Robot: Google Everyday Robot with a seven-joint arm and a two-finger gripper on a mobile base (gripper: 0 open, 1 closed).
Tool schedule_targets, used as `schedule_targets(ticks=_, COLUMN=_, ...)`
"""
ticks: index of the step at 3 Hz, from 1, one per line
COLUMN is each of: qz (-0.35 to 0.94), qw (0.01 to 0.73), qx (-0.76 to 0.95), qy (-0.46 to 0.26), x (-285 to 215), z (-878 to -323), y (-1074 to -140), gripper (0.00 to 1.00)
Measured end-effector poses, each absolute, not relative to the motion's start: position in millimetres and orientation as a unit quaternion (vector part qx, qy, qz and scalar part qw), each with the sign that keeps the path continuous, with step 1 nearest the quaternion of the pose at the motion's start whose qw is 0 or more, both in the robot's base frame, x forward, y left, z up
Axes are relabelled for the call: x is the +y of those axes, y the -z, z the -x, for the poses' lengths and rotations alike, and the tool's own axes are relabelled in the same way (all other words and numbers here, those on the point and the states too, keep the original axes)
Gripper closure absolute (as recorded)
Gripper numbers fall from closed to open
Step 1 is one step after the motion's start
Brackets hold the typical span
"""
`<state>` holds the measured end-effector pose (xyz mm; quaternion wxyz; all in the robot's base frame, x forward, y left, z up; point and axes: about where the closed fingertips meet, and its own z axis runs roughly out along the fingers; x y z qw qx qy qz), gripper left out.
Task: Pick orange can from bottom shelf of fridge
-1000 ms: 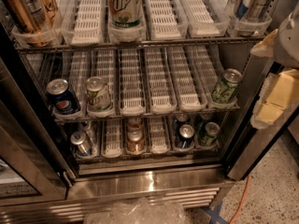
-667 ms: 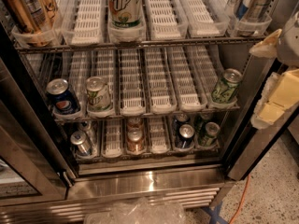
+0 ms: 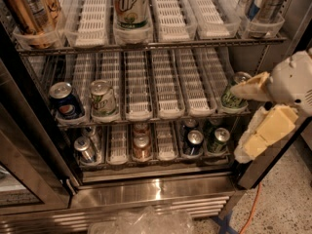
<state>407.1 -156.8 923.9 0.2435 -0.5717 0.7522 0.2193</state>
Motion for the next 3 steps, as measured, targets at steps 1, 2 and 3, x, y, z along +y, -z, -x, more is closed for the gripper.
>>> schedule_targets(ticks=1, qz=0.566, qw=0.261, qx=0.739, qy=-0.255, x=-137.2, z=-401.7, y=-936.7, gripper=0.0)
schedule_targets(ticks=2, qz=0.566, qw=0.261, qx=0.739, qy=-0.255, x=-137.3, z=-401.7, y=-936.7, gripper=0.0)
schedule_targets(ticks=3, qz=0.547, qw=0.284, qx=0.728, qy=-0.3, x=-125.7, z=-396.8, y=-932.2, gripper=0.0)
